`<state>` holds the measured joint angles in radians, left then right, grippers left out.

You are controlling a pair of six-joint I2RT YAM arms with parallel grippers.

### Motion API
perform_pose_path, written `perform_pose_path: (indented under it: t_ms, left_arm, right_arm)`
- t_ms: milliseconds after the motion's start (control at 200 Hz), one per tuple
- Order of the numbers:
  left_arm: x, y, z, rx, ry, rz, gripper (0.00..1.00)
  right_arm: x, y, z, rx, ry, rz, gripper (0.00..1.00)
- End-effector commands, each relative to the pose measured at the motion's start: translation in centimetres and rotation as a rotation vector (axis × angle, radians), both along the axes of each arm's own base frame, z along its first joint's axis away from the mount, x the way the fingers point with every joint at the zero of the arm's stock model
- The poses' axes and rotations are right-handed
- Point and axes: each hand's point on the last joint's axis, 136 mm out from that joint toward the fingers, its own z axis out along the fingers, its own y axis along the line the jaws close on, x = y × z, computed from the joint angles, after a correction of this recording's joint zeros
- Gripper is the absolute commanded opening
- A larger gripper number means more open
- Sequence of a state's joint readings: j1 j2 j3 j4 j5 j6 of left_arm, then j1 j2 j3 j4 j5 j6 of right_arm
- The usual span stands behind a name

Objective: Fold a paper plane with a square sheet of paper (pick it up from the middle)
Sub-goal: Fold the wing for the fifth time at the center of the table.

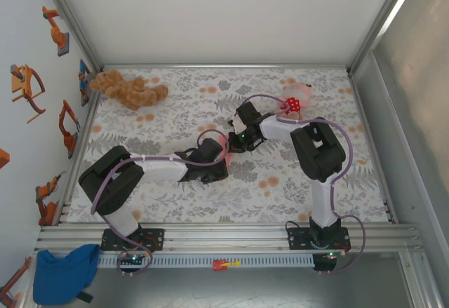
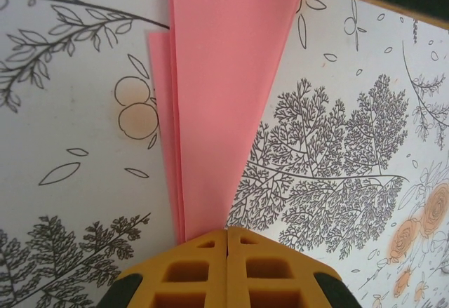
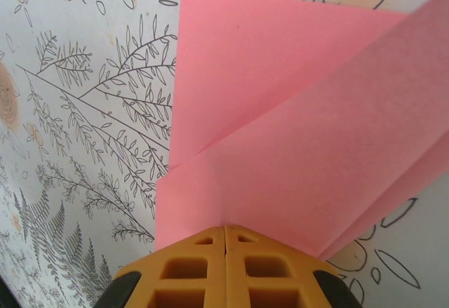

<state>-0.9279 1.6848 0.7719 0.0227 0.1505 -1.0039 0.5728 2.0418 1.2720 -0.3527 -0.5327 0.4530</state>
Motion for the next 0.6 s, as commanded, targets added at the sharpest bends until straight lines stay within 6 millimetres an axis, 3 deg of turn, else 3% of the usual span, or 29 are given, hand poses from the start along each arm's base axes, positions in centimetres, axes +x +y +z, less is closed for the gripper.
perform_pose_path:
  t_ms: [0, 391, 481, 596]
  left_arm:
    - [-4.5, 2.7, -2.6, 0.109, 0.151, -0.023, 0.02]
    - [-6.3, 4.0, -3.4, 0.155, 0.175, -0.005, 0.02]
    - [-5.9, 3.8, -2.1, 0.132, 0.138, 0.001, 0.02]
    - [-4.3, 3.2, 1.4, 0.086, 0.026, 0.004, 0.03]
  right_arm:
    - [-2.3, -4.0, -6.6, -0.237, 0.101, -0.035, 0.04]
    - [-2.3, -4.1, -6.7, -0.241, 0.104, -0.041, 0.04]
    - [-2.5, -3.9, -6.3, -0.224, 0.110, -0.051, 0.04]
    - [-3.0, -3.7, -5.4, -0.205, 0.115, -0.078, 0.04]
